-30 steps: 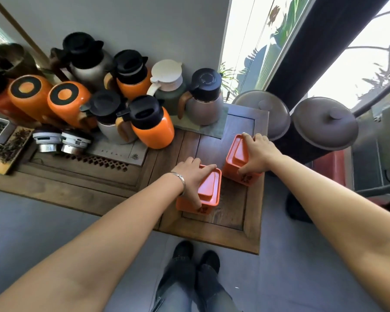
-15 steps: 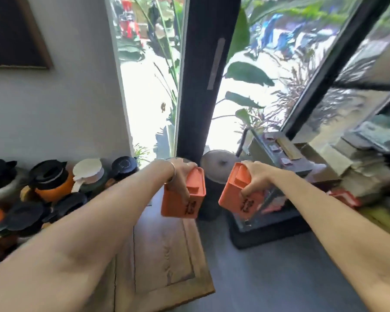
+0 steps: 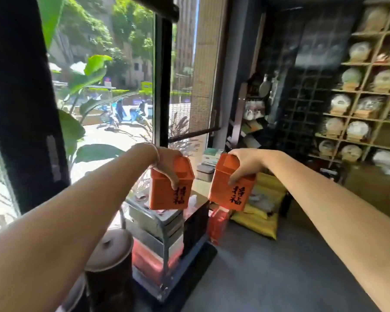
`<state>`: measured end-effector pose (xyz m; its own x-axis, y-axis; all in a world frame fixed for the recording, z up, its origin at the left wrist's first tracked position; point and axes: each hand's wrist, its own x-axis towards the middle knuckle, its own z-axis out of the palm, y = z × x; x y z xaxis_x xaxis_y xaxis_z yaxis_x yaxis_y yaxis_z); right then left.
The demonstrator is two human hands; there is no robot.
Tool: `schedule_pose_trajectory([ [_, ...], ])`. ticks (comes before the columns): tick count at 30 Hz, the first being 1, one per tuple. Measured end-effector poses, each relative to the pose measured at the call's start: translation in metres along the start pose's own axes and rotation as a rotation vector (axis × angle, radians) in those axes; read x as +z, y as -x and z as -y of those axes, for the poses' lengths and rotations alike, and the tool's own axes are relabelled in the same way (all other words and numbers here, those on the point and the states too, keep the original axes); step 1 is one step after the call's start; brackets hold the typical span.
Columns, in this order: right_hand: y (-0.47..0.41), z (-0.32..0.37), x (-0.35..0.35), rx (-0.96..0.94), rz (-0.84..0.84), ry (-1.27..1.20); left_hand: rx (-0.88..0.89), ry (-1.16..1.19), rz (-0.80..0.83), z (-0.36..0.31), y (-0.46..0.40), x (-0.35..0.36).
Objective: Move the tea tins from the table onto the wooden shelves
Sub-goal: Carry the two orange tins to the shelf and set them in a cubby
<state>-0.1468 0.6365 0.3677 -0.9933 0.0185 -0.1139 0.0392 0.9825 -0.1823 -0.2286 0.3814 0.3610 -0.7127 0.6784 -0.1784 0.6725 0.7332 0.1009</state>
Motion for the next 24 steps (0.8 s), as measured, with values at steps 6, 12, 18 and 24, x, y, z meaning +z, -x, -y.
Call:
schedule_pose_trajectory([
  [6,0.08,-0.131,-0.051,0.18,-0.096,0.025,0.137,-0.05,0.015,-0.145,-0.081,-0.051],
  [12,0.156,-0.269,-0.097,0.346,-0.103,0.082,0.279,-0.038,0.022,-0.304,-0.164,-0.067],
  [18,0.209,-0.386,-0.126,0.498,-0.136,0.065,0.398,0.028,0.056,-0.428,-0.237,-0.073],
  [24,0.21,-0.486,-0.143,0.611,-0.148,-0.073,0.457,0.003,0.121,-0.502,-0.33,-0.086],
])
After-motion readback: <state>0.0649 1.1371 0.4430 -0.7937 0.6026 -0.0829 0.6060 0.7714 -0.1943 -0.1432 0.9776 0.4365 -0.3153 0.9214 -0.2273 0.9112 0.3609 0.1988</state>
